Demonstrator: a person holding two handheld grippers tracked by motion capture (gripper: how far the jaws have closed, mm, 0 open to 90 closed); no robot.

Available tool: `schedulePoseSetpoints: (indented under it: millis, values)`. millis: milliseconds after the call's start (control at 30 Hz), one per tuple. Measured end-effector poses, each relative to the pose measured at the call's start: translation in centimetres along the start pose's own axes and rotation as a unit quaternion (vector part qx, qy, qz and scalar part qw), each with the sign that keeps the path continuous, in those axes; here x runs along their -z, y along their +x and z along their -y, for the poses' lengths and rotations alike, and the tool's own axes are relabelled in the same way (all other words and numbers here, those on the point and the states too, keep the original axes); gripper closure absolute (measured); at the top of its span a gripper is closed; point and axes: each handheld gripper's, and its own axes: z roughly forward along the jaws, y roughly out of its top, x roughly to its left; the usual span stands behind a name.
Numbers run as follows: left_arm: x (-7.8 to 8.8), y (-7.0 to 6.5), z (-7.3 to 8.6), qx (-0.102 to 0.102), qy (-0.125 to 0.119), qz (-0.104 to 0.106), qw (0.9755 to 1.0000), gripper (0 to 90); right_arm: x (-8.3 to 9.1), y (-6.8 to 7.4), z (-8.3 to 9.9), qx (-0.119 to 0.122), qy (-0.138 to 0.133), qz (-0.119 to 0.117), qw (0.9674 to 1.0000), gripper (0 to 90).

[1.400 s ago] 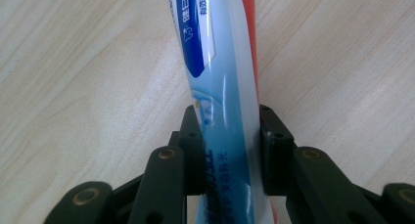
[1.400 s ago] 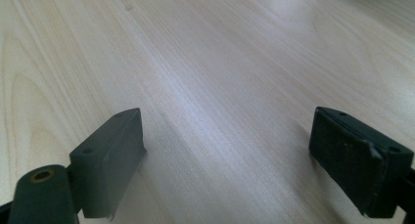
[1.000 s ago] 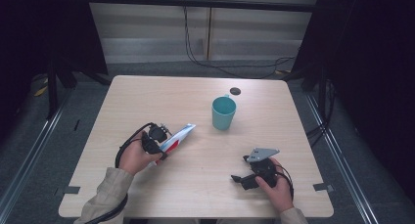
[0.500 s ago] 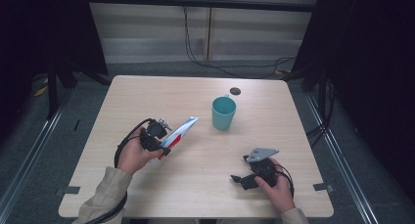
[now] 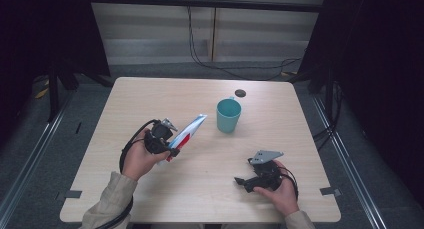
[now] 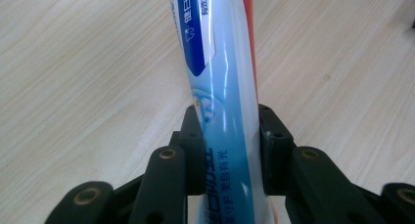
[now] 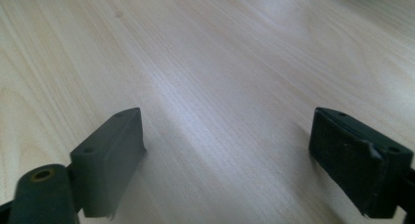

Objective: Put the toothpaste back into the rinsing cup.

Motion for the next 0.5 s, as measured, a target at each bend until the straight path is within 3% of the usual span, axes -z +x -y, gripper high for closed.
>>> schedulePoseSetpoints:
  millis: [167, 333, 500]
  values:
    - [0.2, 0.0, 0.0, 0.004, -0.014, -0.003, 0.9999, 69.8, 0.1, -0.3, -0.4, -0.005, 0.002, 0.003, 1.0, 13.7]
    - [0.0, 0.0, -0.1, 0.002, -0.028, -0.001, 0.9996, 69.8, 0.7, -1.0, -1.2, -0.03, -0.035, -0.014, 0.9988, 14.4]
    - [-0.1, -0.2, -0.3, 0.004, -0.035, 0.004, 0.9994, 69.9, 1.0, -1.4, -1.6, -0.042, -0.051, -0.023, 0.9976, 14.6]
